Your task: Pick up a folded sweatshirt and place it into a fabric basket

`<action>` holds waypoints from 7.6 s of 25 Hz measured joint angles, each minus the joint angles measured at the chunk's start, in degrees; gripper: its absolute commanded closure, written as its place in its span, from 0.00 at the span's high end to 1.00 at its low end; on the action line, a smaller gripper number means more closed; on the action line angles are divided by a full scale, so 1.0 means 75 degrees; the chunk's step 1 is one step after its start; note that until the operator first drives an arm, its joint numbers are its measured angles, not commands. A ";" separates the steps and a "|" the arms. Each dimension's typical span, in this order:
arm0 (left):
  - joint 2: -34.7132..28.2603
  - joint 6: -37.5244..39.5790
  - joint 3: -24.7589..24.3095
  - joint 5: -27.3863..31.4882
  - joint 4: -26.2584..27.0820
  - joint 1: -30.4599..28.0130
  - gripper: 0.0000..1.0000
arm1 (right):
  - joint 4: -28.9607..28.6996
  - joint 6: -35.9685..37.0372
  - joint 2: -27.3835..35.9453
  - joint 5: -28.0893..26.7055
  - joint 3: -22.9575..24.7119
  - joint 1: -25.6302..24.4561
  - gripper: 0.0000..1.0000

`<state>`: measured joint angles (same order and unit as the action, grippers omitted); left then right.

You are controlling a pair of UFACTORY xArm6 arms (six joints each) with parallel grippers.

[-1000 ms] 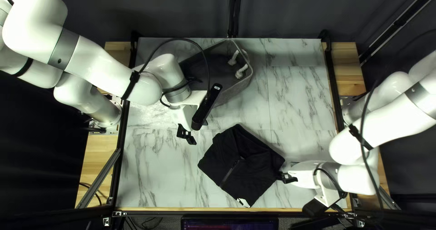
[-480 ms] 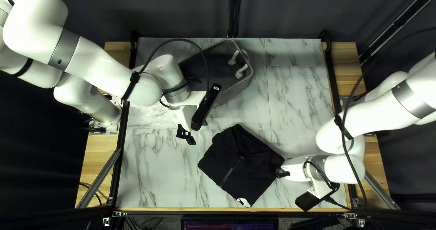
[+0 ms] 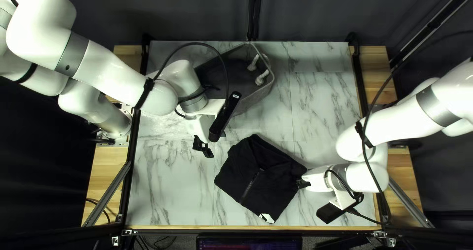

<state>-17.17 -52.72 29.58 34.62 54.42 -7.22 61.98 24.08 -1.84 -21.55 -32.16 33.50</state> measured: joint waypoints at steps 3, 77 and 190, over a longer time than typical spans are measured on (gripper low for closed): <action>0.0027 -0.0031 0.0022 -0.0007 0.0024 -0.0009 1.00 | 0.0034 -0.0117 -0.0044 -0.0080 -0.0040 0.0030 0.52; 0.4069 0.1587 0.2850 -0.1843 -0.0606 -0.0111 1.00 | -0.1351 0.0002 0.0454 -0.2301 -0.0650 0.1488 0.00; -0.0579 -0.0985 0.2677 0.5772 -0.2018 0.6441 0.00 | -0.3006 0.8579 0.1922 -0.1742 -0.2724 -0.6008 0.00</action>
<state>-21.51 -60.10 49.66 77.91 39.29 41.09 39.44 88.42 12.58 -34.61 -52.58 -11.55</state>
